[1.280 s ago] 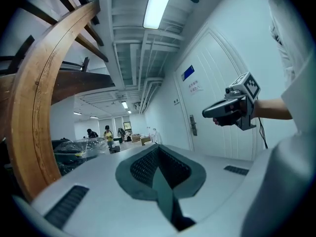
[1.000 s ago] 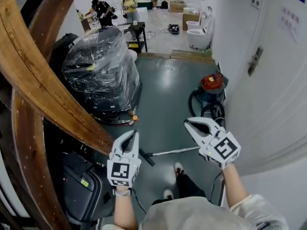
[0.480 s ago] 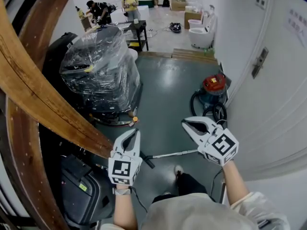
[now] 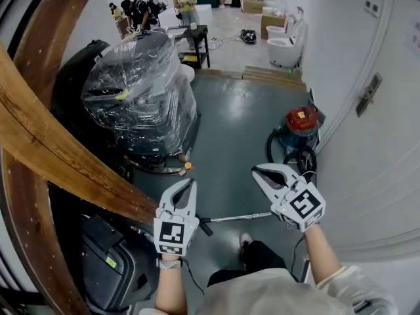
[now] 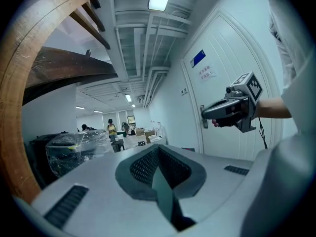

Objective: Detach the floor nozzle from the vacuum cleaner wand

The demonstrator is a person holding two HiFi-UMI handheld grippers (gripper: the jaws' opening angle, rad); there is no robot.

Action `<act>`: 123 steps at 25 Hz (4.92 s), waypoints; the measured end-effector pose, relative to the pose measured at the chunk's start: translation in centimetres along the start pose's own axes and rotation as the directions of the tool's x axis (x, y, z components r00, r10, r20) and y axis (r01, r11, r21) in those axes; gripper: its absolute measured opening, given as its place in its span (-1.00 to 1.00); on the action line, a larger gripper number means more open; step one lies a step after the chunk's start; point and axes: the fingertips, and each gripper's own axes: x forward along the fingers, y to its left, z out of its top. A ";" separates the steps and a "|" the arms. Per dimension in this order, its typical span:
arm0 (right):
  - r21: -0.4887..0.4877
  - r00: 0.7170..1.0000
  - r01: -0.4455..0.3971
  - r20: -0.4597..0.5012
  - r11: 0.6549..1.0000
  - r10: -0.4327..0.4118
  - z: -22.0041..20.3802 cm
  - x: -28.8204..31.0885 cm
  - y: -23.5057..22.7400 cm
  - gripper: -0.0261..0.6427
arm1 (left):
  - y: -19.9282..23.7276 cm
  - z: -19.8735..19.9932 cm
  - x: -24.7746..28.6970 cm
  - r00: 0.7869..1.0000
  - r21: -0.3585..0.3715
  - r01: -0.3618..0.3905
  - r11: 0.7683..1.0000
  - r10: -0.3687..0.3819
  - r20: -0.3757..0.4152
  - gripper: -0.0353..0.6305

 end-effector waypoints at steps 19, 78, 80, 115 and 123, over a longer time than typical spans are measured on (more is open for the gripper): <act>0.024 0.997 -0.006 -0.073 1.000 0.008 -9.6 4.4 -2.0 -0.83 | 0.7 -9.6 3.7 0.998 -0.030 -0.031 0.999 0.029 -0.061 -0.89; 0.052 0.999 0.006 -0.051 0.999 -0.003 -44.6 16.7 -3.6 -0.84 | 0.5 -44.9 14.3 0.991 0.023 -0.094 0.995 0.095 -0.092 -0.89; 0.048 0.999 0.013 -0.052 0.999 -0.010 -45.4 16.8 -3.6 -0.83 | 0.4 -45.6 14.4 0.992 0.033 -0.099 0.994 0.102 -0.081 -0.89; -0.126 0.998 -0.059 -0.035 0.990 0.055 -57.9 18.3 4.9 -0.83 | -3.8 -62.0 10.7 0.995 -0.002 -0.011 1.000 0.011 -0.095 -0.89; -0.052 0.983 -0.184 -0.040 0.982 0.182 -62.8 20.4 7.6 -0.83 | -3.1 -66.9 11.2 0.990 -0.045 -0.024 0.999 0.017 -0.137 -0.87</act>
